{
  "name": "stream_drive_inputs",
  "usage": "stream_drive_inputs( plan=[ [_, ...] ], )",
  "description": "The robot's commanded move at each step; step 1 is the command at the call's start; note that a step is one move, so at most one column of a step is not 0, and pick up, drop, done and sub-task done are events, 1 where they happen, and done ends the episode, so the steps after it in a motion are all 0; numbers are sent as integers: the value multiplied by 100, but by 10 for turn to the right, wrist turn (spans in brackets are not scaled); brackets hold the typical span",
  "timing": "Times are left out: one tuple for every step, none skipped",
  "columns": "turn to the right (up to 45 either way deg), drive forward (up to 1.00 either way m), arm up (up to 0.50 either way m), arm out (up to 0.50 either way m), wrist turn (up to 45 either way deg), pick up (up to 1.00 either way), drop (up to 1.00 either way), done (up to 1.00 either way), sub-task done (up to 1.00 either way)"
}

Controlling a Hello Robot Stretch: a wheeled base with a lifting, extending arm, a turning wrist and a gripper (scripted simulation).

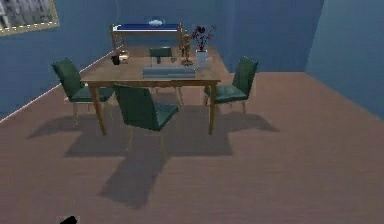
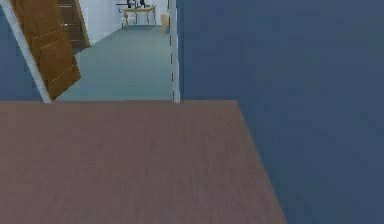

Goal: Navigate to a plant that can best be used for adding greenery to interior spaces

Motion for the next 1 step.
stream_drive_inputs(
  plan=[
    [30,0,0,0,0,0,0,0,0]
  ],
)
